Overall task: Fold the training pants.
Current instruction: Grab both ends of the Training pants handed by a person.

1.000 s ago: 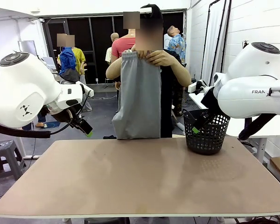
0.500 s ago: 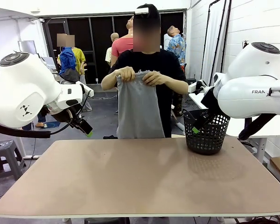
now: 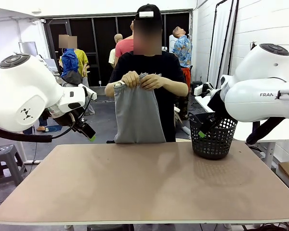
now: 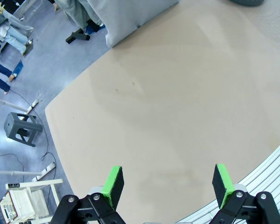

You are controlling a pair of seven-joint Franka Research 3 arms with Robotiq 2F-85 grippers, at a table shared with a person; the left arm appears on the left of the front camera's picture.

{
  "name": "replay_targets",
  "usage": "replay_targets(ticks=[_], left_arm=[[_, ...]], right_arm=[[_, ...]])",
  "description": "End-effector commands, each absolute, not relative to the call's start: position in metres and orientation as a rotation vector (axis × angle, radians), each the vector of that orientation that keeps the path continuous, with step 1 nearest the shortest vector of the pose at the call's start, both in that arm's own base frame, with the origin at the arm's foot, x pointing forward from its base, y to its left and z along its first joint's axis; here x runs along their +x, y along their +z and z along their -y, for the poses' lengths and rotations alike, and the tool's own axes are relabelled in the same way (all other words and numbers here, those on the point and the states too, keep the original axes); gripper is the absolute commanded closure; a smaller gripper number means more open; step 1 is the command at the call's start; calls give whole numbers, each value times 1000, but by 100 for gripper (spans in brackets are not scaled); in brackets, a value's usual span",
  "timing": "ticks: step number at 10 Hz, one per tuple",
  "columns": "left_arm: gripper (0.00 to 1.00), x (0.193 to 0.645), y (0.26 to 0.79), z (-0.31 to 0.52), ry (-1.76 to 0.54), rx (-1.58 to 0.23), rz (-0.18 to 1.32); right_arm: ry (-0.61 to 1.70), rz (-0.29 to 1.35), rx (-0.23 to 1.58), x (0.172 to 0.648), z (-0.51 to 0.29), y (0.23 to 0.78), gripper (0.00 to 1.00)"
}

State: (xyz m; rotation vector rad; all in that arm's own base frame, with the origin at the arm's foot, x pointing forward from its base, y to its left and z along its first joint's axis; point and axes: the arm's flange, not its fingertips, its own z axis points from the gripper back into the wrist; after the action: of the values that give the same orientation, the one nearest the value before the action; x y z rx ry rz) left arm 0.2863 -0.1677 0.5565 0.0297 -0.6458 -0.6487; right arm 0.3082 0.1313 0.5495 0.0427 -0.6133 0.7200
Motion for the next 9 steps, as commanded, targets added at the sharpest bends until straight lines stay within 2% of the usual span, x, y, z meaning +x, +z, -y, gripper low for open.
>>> replay_targets(ticks=[1,9], left_arm=[[0,286,555,167,-648,31,651],[0,286,555,167,-648,31,651]], right_arm=[[722,617,43,308,-131,548,0],[722,617,43,308,-131,548,0]])
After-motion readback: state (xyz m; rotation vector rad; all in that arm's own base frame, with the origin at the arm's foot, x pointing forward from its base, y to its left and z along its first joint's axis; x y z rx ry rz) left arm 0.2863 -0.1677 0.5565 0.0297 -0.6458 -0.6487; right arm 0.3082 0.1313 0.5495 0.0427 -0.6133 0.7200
